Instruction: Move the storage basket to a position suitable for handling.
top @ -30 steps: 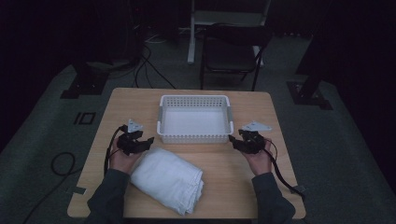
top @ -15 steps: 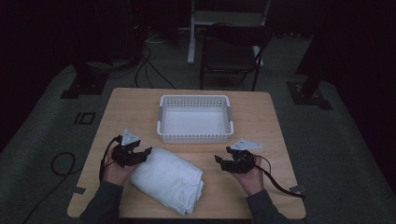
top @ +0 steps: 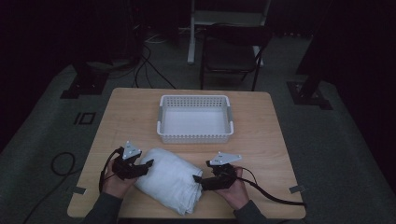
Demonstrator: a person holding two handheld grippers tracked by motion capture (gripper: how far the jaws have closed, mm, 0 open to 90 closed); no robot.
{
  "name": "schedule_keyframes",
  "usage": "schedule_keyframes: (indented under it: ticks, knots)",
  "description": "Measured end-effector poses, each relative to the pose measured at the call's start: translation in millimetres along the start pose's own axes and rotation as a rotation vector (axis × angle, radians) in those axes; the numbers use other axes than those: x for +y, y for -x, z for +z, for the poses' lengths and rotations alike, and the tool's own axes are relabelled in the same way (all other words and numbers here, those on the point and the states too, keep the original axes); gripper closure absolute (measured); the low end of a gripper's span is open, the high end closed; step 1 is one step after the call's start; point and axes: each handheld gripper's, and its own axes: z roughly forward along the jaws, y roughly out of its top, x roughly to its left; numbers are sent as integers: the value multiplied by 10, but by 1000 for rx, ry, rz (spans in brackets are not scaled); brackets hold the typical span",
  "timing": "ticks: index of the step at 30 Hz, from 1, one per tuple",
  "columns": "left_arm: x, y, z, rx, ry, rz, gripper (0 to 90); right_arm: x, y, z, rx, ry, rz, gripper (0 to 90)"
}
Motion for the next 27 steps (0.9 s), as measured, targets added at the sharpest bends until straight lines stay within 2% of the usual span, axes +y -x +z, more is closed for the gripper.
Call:
schedule_keyframes:
  ticks: [3,8,11,16,19,23,27]
  knots:
    - [-78,39,-41,-8,-3,-11,393,-75,-43,95,26,-52,13,174]
    - [-187,80,-76,-18,-12,-13,393,-122,-63,171,53,-76,18,172]
    - [-246,61,-9,-43,-22,-36,398,-127,-42,220,83,-95,24,239]
    - [-271,60,121,-76,-30,-63,418,-127,3,261,98,-133,40,368]
    - [-268,54,166,-91,-37,-76,428,-126,16,264,82,-131,38,451]
    - [-255,79,203,-100,-35,-76,435,-115,56,261,35,-109,38,465]
    - [-213,131,255,-107,-34,-70,436,-120,157,233,11,-93,70,481]
